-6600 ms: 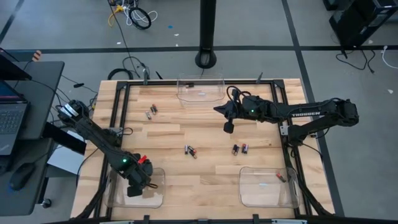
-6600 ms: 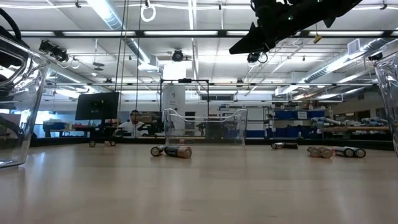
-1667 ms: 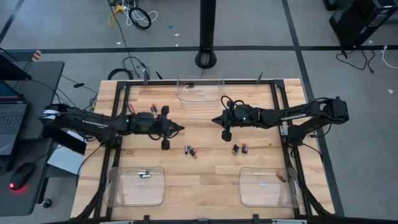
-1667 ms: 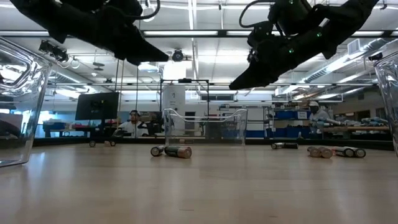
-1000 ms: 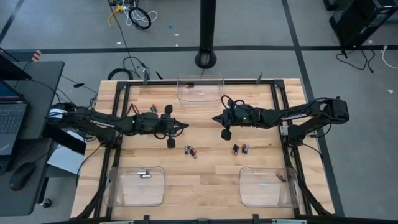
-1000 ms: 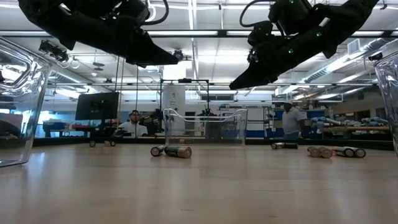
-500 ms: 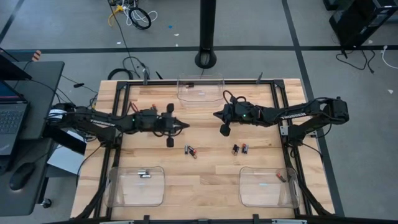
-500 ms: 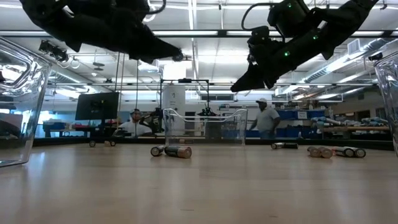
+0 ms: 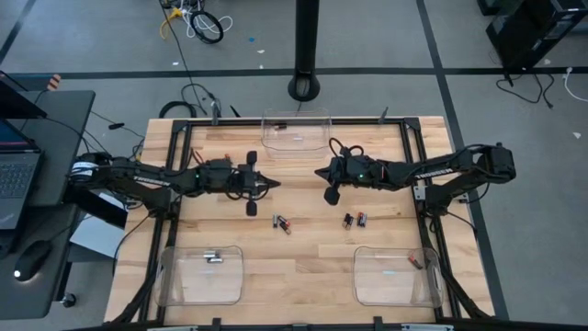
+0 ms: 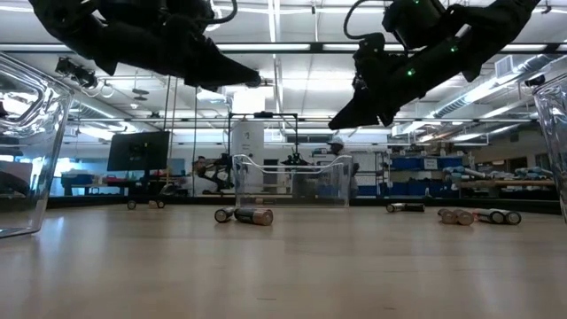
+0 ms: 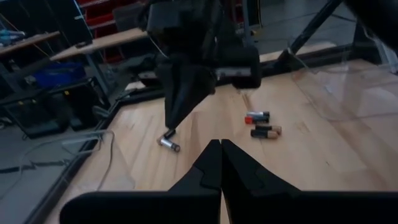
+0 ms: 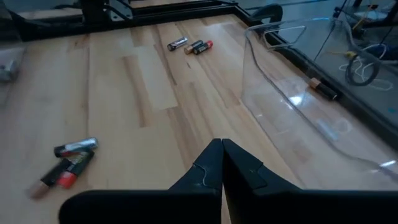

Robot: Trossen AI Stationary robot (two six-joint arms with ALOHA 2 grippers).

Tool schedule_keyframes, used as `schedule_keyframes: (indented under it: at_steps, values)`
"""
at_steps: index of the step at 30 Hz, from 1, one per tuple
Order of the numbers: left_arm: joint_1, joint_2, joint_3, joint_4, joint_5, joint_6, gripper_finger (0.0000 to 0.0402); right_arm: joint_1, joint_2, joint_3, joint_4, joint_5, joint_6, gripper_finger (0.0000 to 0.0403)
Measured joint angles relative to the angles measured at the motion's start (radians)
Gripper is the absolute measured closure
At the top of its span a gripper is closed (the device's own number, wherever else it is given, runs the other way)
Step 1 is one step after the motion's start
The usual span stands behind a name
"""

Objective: Sort batteries
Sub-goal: Put the red battery into the bottom right transparent bin

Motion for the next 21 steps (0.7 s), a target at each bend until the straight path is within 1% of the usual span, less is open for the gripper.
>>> schedule_keyframes:
  at_steps: [4,9,13,18,21]
  values:
    - [0.0,0.0,0.0,-0.032,0.0,-0.002,0.0396,0.049,0.0,0.0,0.0,0.004,0.064,0.039]
    - [0.0,0.0,0.0,-0.046,-0.002,0.009,0.0396,0.104,0.0,0.004,-0.006,0.027,0.078,0.0388]
    - [0.0,0.0,0.0,-0.041,-0.004,0.031,0.0396,0.122,0.0,0.046,-0.044,0.028,0.094,0.0389]
    - [0.0,0.0,-0.001,-0.032,-0.01,0.03,0.0396,0.123,0.0,0.084,-0.057,0.028,0.071,0.0387]
    - [0.0,0.0,-0.052,0.071,0.01,0.031,0.0396,0.123,0.0,0.088,-0.06,0.028,0.07,0.0387]
